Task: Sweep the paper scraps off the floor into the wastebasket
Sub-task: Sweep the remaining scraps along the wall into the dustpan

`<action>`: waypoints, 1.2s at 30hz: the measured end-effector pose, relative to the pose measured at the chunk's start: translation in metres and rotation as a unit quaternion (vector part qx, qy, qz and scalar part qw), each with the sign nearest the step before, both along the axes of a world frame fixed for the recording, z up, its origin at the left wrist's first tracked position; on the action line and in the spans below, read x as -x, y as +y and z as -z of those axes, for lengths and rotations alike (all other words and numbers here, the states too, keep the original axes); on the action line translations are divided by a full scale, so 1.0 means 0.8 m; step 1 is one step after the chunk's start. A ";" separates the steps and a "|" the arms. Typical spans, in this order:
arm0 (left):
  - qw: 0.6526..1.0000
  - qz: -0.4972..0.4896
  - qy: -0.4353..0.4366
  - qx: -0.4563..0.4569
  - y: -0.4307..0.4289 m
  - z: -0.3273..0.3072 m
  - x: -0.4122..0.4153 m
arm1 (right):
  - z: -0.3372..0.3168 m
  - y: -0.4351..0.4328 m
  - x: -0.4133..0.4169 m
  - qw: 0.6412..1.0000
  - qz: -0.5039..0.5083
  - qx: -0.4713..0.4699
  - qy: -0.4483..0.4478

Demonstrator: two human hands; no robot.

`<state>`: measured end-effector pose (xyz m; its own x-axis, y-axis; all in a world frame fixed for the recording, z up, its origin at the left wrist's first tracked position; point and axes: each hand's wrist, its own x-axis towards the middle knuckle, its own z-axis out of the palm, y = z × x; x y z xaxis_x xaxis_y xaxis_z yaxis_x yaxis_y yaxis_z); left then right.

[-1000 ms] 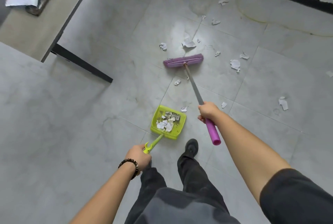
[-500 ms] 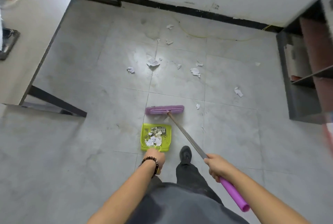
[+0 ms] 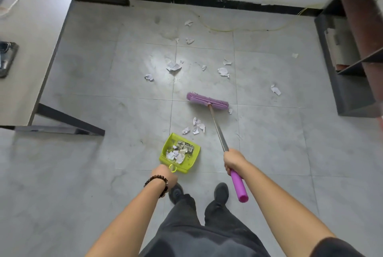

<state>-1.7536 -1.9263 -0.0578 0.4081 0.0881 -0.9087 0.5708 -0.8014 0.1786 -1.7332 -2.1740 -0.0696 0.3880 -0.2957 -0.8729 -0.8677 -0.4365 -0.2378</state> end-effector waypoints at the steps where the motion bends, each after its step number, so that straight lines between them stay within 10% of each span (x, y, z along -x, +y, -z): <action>1: 1.000 0.001 -0.004 -0.001 0.005 0.000 -0.003 | -0.001 0.004 0.008 0.999 -0.031 -0.001 0.017; 4: 1.000 -0.023 -0.001 -0.002 0.016 0.003 -0.013 | -0.025 0.010 0.059 0.992 -0.101 -0.014 0.071; 15: 1.000 -0.013 0.024 -0.003 0.003 -0.003 -0.018 | -0.141 -0.100 0.095 0.946 0.218 -0.205 0.126; 36: 0.999 0.028 -0.023 0.020 -0.073 -0.011 -0.068 | -0.097 -0.169 0.078 0.979 0.177 -0.097 -0.005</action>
